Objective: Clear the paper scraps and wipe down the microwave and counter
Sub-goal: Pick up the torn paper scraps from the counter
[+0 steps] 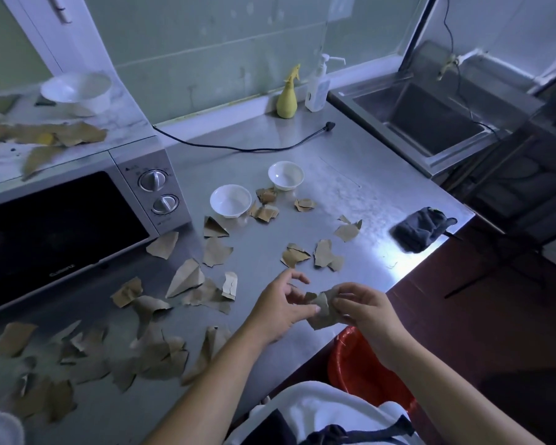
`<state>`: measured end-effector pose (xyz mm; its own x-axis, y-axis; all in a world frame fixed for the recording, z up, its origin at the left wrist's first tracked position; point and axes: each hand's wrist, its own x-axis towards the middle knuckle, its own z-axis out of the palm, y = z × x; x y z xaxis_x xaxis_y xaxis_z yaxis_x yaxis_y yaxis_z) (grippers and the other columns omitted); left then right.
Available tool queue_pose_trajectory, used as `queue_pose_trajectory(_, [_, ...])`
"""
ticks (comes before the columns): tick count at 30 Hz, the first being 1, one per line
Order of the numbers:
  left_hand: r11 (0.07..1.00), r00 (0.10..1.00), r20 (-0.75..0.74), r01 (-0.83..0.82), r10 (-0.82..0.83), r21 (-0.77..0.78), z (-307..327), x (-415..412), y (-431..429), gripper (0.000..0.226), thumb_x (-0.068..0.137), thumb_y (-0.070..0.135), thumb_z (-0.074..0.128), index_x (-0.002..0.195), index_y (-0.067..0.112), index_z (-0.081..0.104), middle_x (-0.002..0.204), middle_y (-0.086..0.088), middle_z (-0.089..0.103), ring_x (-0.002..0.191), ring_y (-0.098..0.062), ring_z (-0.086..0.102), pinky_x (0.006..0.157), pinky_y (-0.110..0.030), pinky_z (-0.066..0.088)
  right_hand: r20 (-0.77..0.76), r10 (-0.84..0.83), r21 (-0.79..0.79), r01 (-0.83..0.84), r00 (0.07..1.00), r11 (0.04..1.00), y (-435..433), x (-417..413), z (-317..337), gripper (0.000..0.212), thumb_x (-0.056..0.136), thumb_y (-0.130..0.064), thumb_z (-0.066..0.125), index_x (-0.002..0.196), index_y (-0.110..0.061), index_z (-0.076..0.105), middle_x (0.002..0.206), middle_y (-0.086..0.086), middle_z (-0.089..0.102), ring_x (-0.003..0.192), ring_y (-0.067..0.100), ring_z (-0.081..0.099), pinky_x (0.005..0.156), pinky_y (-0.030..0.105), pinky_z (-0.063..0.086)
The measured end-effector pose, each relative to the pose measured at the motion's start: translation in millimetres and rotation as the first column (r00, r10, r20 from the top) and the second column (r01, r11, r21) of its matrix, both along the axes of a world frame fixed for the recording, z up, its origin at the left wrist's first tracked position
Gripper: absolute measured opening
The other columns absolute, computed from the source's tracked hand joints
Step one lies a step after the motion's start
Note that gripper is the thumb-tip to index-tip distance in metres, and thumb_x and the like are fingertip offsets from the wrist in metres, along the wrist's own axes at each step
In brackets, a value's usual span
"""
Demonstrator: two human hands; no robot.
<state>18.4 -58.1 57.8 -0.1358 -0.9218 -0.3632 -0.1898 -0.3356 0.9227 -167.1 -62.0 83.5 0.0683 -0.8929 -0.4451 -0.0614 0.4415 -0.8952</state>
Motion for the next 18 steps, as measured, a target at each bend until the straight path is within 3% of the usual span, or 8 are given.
queue_pose_trajectory(3, [0.998,0.999,0.016,0.051,-0.051,-0.025,-4,3,2,0.019,0.083,0.018,0.079,0.099,0.022,0.07,0.087,0.007,0.07,0.086,-0.012,0.066,0.078,-0.025,0.057,-0.085,-0.032,-0.049,0.028,0.996,0.998,8,6,-3,0.014,0.088,0.009,0.065,0.095,0.001,0.075,0.082,0.012,0.076,0.073,0.024,0.074,0.065,0.024,0.057])
queue_pose_trajectory(8, [0.999,1.0,0.024,0.005,-0.004,-0.047,-9,4,6,0.008,0.085,0.021,0.077,0.09,0.018,0.072,0.077,0.01,0.067,0.078,-0.014,0.062,0.068,-0.025,0.056,-0.272,0.003,-0.142,-0.044,0.962,0.989,18,15,-3,0.023,0.086,0.005,0.068,0.084,-0.014,0.08,0.077,0.003,0.076,0.067,0.012,0.068,0.063,0.019,0.053])
queue_pose_trajectory(11, [1.0,1.0,0.004,0.021,-0.021,-0.022,-14,6,7,0.006,0.085,0.019,0.077,0.089,0.021,0.073,0.082,0.007,0.069,0.082,-0.017,0.064,0.067,-0.023,0.059,-0.252,0.018,-0.133,-0.053,0.968,0.99,24,16,0,0.019,0.084,0.004,0.071,0.087,-0.013,0.079,0.08,0.004,0.077,0.073,0.016,0.073,0.071,0.026,0.057])
queue_pose_trajectory(14, [0.998,0.993,-0.11,0.057,-0.052,0.041,-17,6,6,0.011,0.082,0.016,0.08,0.085,0.025,0.074,0.084,0.007,0.07,0.081,-0.017,0.064,0.067,-0.023,0.057,-0.215,0.036,-0.082,-0.055,0.976,0.995,29,12,1,0.016,0.08,-0.001,0.078,0.09,-0.013,0.079,0.087,0.005,0.078,0.083,0.025,0.075,0.08,0.036,0.059])
queue_pose_trajectory(18, [0.993,0.981,-0.176,0.093,-0.079,0.07,-23,0,2,0.014,0.077,0.017,0.083,0.085,0.026,0.076,0.079,0.008,0.071,0.074,-0.013,0.062,0.067,-0.022,0.055,-0.21,-0.02,-0.063,0.007,0.977,0.998,26,4,-3,0.016,0.078,0.003,0.078,0.087,-0.011,0.078,0.086,0.01,0.076,0.082,0.029,0.074,0.075,0.036,0.06])
